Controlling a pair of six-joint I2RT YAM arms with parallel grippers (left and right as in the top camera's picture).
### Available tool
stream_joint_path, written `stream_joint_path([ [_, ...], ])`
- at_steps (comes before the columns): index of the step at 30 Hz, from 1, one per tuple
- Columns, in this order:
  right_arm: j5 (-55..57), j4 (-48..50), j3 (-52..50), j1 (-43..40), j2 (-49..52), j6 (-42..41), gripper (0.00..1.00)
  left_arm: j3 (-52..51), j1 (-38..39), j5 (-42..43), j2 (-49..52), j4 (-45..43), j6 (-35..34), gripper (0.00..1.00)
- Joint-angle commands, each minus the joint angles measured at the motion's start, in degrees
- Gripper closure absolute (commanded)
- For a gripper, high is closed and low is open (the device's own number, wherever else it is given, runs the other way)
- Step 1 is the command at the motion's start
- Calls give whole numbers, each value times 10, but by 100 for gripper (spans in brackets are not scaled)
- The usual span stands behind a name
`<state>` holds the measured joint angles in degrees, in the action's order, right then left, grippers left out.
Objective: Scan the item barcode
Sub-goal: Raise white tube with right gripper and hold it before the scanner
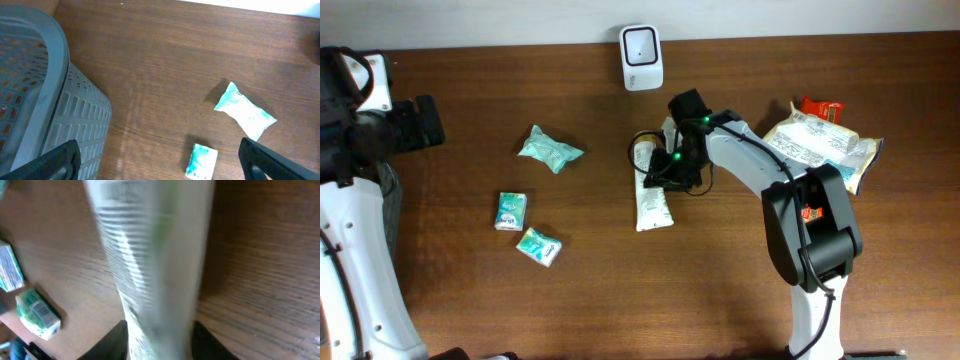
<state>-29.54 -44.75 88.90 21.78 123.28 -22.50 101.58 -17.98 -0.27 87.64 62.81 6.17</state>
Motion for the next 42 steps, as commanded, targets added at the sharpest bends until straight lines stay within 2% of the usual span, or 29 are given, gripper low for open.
stream_joint_path([
  [1,-14,1,-6,4,23,-5,62,3,-2,-1,-2,-1,-5,1],
  [2,-28,1,-6,3,32,-5,72,3,-2,-2,-2,-1,-5,1],
  [3,-37,1,-6,-2,36,-5,90,3,-2,-2,-2,-1,-5,1],
  [4,-46,6,-6,-5,34,-1,96,3,-2,-2,-2,-1,-5,1],
  [6,-66,9,-5,-6,34,25,96,3,-2,-2,-2,-1,-5,1],
  [10,-143,9,10,-21,-16,134,96,3,-2,-2,-2,-1,-5,1],
  [12,-209,9,21,-37,-94,209,96,3,-2,-2,-2,-1,-5,1],
  [15,-256,18,22,-62,-202,223,96,3,-2,-2,-2,-1,-5,1],
  [19,-348,30,22,-80,-300,223,96,3,-2,-2,-2,-1,-5,1],
  [26,-447,82,22,-80,-319,205,96,3,-2,-2,-2,-1,-5,1],
  [28,-465,131,22,-80,-319,156,96,3,-2,-1,-2,-1,-5,1],
  [30,-465,226,22,-80,-318,60,96,3,-2,-2,-2,-1,-5,1],
  [32,-462,294,22,-80,-318,10,96,3,-2,-2,-2,-1,-5,1],
  [36,-335,289,22,-78,-303,23,96,3,-2,-2,-2,-1,-5,1],
  [38,-160,229,22,-59,-292,74,96,3,-2,-2,-2,-1,-5,1],
  [40,80,198,22,-18,-287,124,96,3,-2,-2,-2,-1,-5,1],
  [42,184,185,39,5,-278,148,96,3,-2,-2,-2,-1,-5,1],
])
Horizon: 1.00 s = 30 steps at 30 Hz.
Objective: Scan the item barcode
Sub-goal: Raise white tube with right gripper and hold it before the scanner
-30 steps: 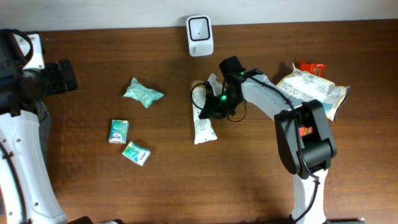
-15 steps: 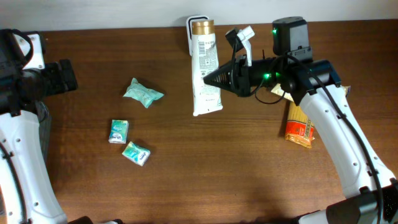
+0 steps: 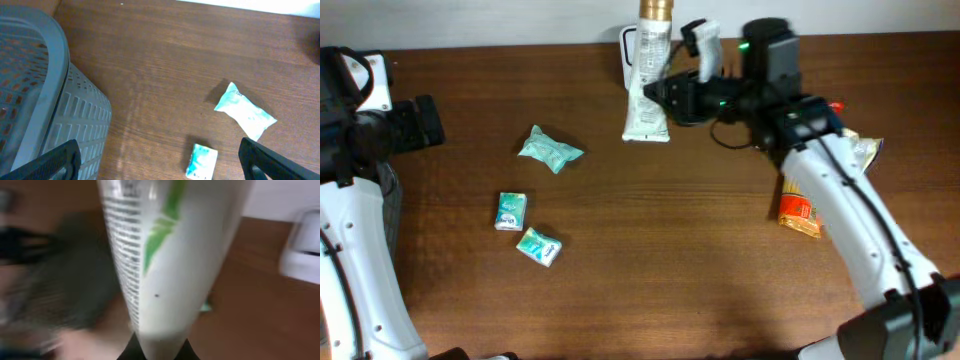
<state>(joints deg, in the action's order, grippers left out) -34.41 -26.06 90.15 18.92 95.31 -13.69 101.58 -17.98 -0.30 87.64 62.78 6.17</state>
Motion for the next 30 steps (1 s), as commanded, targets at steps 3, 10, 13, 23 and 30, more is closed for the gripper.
stream_joint_path([
  [3,356,-109,199,62,99,137,96,3,-2,-1,-2,-1,-5,1],
  [10,597,-113,441,85,329,353,96,3,-2,-1,-2,-1,-5,1],
  [13,709,-7,441,88,398,472,96,3,-2,-1,-2,-1,-5,1],
  [23,781,85,441,77,522,555,96,3,-2,-1,-2,-1,-5,1],
  [30,793,83,416,73,537,555,96,3,-2,-1,-2,-1,-5,1],
])
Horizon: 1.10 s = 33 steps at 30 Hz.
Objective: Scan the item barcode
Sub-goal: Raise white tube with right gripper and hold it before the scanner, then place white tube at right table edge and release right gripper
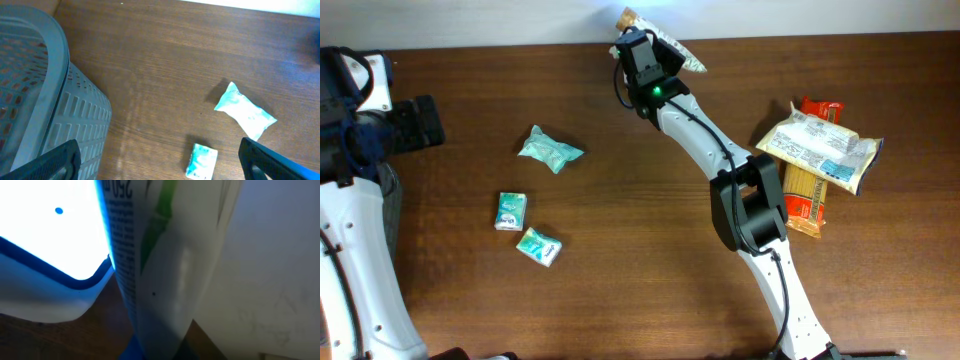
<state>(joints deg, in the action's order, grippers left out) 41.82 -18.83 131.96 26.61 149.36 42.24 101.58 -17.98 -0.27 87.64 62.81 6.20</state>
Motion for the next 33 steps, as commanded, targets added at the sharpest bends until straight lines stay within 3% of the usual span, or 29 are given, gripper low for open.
stream_joint_path([
  [1,33,11,-3,-4,-3,-5,96,3,-2,-1,-2,-1,-5,1],
  [12,81,8,-3,9,-19,-7,96,3,-2,-1,-2,-1,-5,1],
  [14,77,-16,-3,20,-57,-60,96,3,-2,-2,-2,-1,-5,1],
  [18,-40,-188,-3,34,-183,-195,96,3,-2,-2,-2,-1,-5,1],
  [21,-110,-340,-3,33,-295,-371,96,3,-2,-1,-2,-1,-5,1],
  [25,-146,-561,-3,-19,-387,-518,96,3,-2,-2,-2,-1,-5,1],
  [29,-142,-704,-7,-138,-361,-561,96,3,-2,-2,-2,-1,-5,1],
  [33,-147,-714,-36,-251,-316,-623,96,3,-2,-2,-2,-1,-5,1],
])
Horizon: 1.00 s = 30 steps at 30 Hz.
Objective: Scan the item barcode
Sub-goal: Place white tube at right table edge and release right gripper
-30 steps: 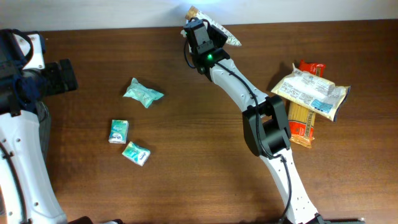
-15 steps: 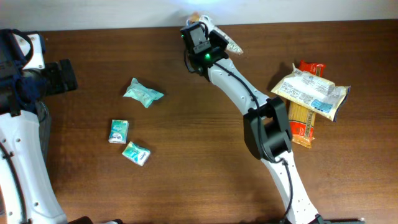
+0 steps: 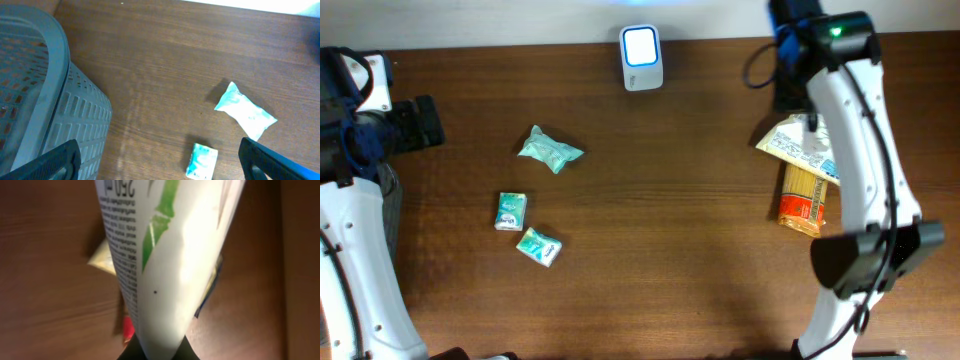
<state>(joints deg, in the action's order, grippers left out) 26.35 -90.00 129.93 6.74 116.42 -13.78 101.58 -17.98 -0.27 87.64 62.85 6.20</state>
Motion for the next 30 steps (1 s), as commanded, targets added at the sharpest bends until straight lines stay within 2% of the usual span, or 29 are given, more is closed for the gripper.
stream_joint_path([
  [1,-3,0,-32,-74,23,-65,96,3,-2,-2,-2,-2,-5,1],
  [4,-24,36,-102,-123,44,-65,95,3,-2,-1,-2,-2,-5,1],
  [6,-28,60,-155,-136,49,-65,89,3,-2,-2,-2,-2,-5,1],
  [7,-28,68,-180,-139,49,-65,80,3,-2,-2,-2,-2,-5,1],
  [9,-28,73,-214,-139,49,-65,51,3,-2,-1,-2,-2,-5,1],
  [11,-29,66,-212,-139,49,-64,44,3,-2,-2,-2,-2,-5,1],
  [12,-35,57,-202,-139,49,-64,36,3,-2,-1,-2,-2,-5,1],
  [15,-90,30,-138,-131,49,-60,35,3,-2,-2,-2,-2,-5,1],
  [18,-224,28,-54,-94,49,34,35,3,-2,-1,-2,-2,-5,1],
  [20,-309,48,-29,-60,49,68,35,3,-2,-2,-2,-2,-5,1],
  [22,-414,113,-25,7,49,78,35,3,-2,-1,-2,-2,-5,1],
  [23,-429,137,-25,32,52,78,35,3,-2,-2,-2,-2,-5,1],
  [30,-407,403,-25,241,108,78,21,3,-2,-2,-2,-2,-5,1],
])
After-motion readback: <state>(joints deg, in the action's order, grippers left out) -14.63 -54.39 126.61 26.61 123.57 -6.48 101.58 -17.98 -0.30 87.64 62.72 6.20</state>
